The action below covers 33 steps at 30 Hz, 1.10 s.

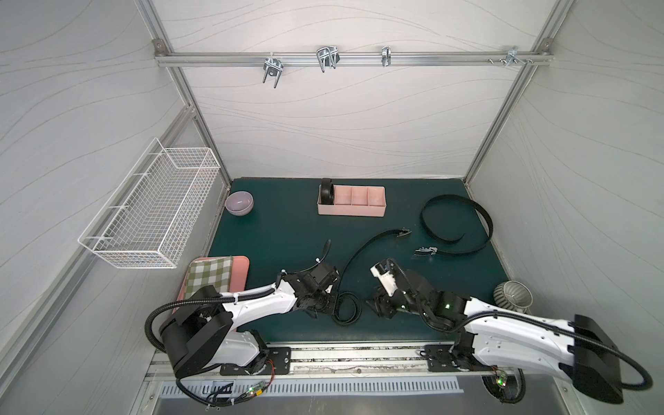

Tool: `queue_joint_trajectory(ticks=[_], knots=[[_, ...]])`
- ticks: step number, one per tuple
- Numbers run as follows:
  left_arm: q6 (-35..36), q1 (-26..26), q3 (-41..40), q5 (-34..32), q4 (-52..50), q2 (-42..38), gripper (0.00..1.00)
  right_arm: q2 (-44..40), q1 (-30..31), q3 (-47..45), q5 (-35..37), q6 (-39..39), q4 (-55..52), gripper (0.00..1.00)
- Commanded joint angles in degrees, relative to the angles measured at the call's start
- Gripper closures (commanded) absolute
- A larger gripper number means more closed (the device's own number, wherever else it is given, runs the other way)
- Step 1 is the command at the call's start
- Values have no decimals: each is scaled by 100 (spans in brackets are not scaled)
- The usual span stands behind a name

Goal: Place the belts into the storage roll
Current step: Roll the belt at the center of the board.

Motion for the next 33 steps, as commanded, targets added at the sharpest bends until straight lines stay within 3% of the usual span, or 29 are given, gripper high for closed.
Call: queue_joint_trajectory(ticks=[1, 2, 6, 11, 16, 21, 26, 30, 33], knots=[[-82, 0, 225, -648, -690, -117, 100, -158, -916, 458, -496, -284, -1227, 6], [-83, -4, 244, -763, -826, -146, 100, -47, -1226, 667, -668, -458, -1306, 1], [-11, -5, 334, -1164, -1219, -303, 100, 1242, -2044, 1824, -1506, -1287, -1724, 1], [162, -5, 497, -1433, -1586, -284, 100, 3453, -2273, 3716, -2073, -2268, -2784, 1], [246, 0, 499, -1637, -1739, -263, 100, 4661, -2155, 4798, -2046, -3203, -2995, 1], [284, 3, 520, -1697, -1754, -257, 100, 5334, -2122, 5375, -1637, -4088, -3005, 1], [321, 8, 531, -1649, -1721, -192, 100, 5597, -2130, 5380, -1294, -4757, -2665, 1], [324, 13, 547, -1657, -1717, -146, 100, 5843, -2269, 5274, -1415, -5123, -2586, 1], [315, 13, 573, -1658, -1721, -121, 100, 5966, -2439, 5106, -1924, -5281, -2432, 1]])
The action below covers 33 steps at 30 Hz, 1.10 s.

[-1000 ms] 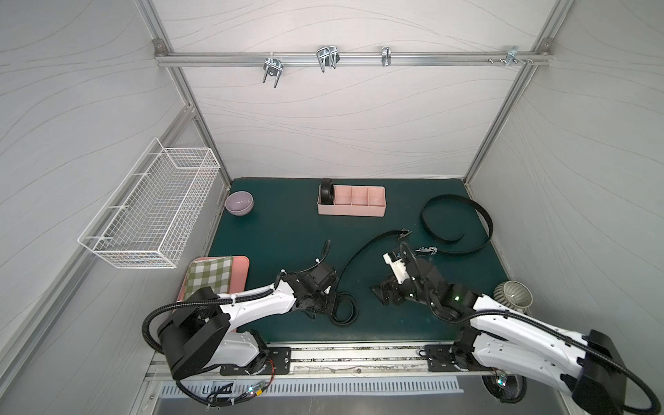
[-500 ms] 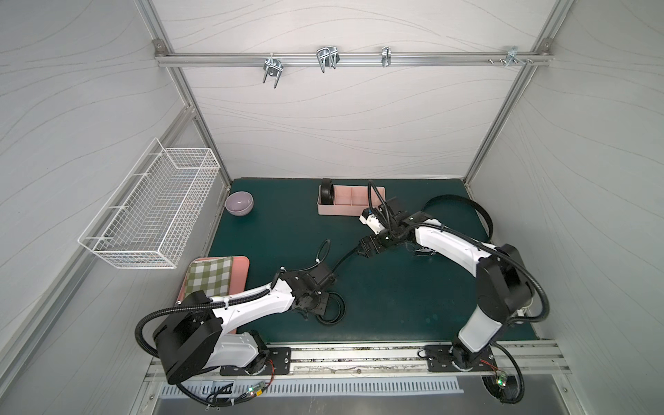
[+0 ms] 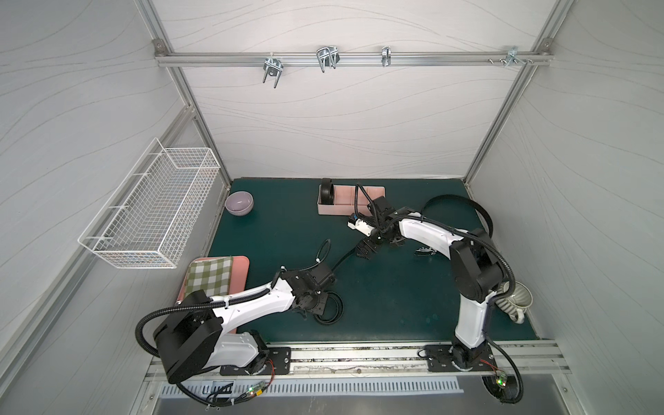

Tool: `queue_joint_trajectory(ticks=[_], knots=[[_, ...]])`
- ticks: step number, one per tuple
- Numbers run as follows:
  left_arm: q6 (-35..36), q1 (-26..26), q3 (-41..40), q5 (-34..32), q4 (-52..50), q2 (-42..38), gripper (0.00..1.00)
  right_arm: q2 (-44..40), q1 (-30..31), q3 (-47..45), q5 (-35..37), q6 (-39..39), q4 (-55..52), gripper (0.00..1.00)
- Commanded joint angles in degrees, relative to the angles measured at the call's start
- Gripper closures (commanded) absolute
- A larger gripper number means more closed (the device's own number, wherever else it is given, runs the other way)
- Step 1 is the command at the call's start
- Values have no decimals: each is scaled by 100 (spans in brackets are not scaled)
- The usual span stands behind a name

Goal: Place the belts into the storage roll
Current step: Roll the belt at the center of the board.

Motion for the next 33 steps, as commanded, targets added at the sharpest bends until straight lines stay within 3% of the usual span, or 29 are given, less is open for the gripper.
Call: queue_joint_trajectory(ticks=[1, 6, 9, 13, 16, 20, 23, 29, 33], knots=[[29, 20, 216, -215, -112, 78, 100, 221, -223, -161, -471, -548, 105, 1], [49, 84, 271, -201, -151, 80, 100, 419, -491, 35, -162, -503, -49, 3], [98, 252, 317, -200, -176, 49, 100, 442, -686, 111, -129, -294, -223, 14], [232, 606, 355, 83, 0, 71, 100, 350, -811, -51, -108, -161, -83, 18], [284, 713, 443, 89, -23, 126, 100, 272, -750, 89, -201, 20, -265, 27], [271, 717, 511, 84, -32, 208, 100, -629, -293, -438, 392, -62, -16, 13], [269, 716, 495, 114, -1, 301, 100, -1042, -311, -707, 521, -71, 371, 4], [279, 719, 458, 142, 38, 300, 100, -520, -454, -75, 646, -518, 246, 1], [296, 764, 568, 201, 6, 269, 100, -37, -618, 272, 213, -954, 108, 1]])
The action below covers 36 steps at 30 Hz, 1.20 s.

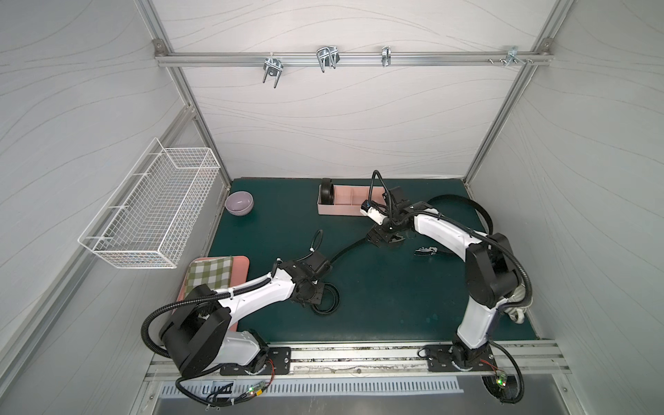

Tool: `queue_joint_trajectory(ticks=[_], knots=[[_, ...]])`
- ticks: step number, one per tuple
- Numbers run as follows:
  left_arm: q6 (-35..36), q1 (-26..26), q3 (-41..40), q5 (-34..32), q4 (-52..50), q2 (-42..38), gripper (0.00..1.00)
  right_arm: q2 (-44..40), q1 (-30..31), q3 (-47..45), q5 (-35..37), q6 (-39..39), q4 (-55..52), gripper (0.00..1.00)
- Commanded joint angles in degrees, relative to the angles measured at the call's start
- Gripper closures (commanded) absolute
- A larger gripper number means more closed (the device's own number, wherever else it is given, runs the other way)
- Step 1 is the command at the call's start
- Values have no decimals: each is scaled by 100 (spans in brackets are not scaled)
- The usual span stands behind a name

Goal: Place the belts into the storage roll
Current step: Roll the belt at the center of the board.

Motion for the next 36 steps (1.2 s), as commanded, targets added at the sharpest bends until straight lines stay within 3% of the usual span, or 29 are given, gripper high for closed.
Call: queue_joint_trajectory(ticks=[1, 9, 17, 24, 27, 29, 31, 36], knots=[[58, 56, 315, 36, 41, -39, 100, 421, -157, 223, -524, -642, -228, 1], [113, 207, 528, 107, -93, -41, 99, 847, -417, 519, -1424, -632, -565, 4], [96, 274, 441, 73, -176, -202, 99, 1478, -548, 923, -1405, -395, -790, 12], [-39, 395, 300, 202, -87, -374, 98, 1508, -544, 789, -1037, -163, -781, 20], [-100, 393, 281, 188, -2, -295, 98, 1411, -555, 633, -1025, 74, -844, 32], [-130, 401, 332, 124, 16, -193, 98, 1363, -554, 574, -1003, 300, -1013, 56], [-146, 406, 414, -42, 13, -62, 98, 1304, -544, 464, -938, 593, -1128, 73], [-106, 493, 846, -272, -9, 501, 100, 822, -360, -288, -322, 1678, -980, 99]])
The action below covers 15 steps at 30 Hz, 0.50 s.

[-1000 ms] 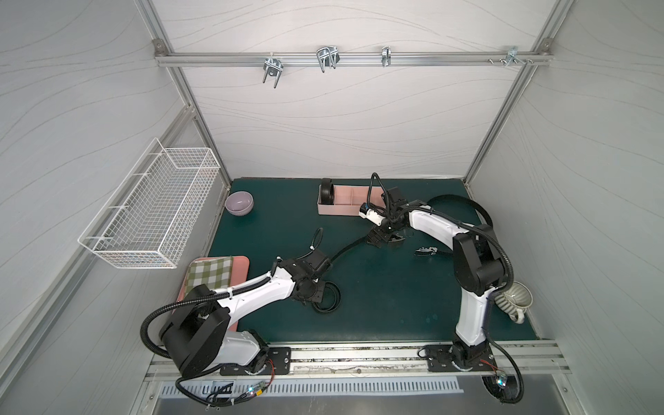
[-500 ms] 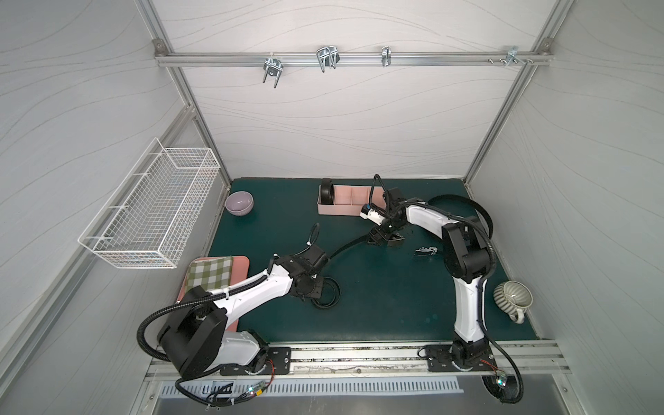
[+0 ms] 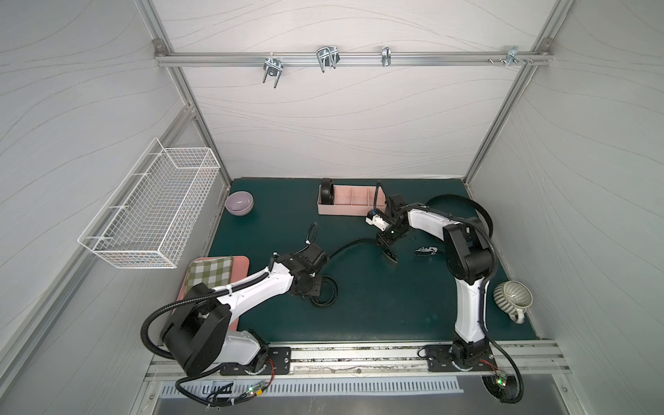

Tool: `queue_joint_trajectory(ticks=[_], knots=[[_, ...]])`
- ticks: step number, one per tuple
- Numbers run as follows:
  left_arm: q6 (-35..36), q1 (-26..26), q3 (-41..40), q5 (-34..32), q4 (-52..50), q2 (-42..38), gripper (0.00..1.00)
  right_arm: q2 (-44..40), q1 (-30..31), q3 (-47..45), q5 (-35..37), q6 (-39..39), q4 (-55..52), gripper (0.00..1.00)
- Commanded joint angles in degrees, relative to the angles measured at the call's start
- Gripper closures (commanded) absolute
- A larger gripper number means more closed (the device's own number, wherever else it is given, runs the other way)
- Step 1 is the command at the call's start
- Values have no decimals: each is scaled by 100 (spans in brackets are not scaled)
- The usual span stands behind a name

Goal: Place the belts into the storage roll
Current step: Roll the belt at the center of the board.

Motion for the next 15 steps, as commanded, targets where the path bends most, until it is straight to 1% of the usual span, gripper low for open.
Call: queue_joint_trajectory(ticks=[1, 4, 5, 9, 11, 12, 13, 15], knots=[[-58, 92, 530, -315, 113, 346, 100, -363, 142, -439, 431, 1136, -442, 100], [-43, 186, 905, -430, 121, 758, 100, -821, 412, -968, 387, 1737, -442, 99], [-32, 212, 1034, -446, 114, 919, 100, -963, 513, -1143, 493, 1924, -473, 100], [21, 324, 1568, -474, 79, 1626, 100, -1666, 999, -2098, 333, 2683, -326, 100], [17, 362, 1802, -427, 69, 1949, 100, -2026, 1398, -2720, 161, 3167, 58, 100], [5, 375, 1922, -418, 50, 2091, 100, -2160, 1691, -2984, 65, 3490, 347, 100], [-17, 376, 2026, -422, 36, 2239, 100, -2231, 2018, -3157, -62, 3829, 639, 100], [-63, 384, 2199, -353, 1, 2412, 100, -2219, 2632, -3206, -156, 4497, 1178, 100]])
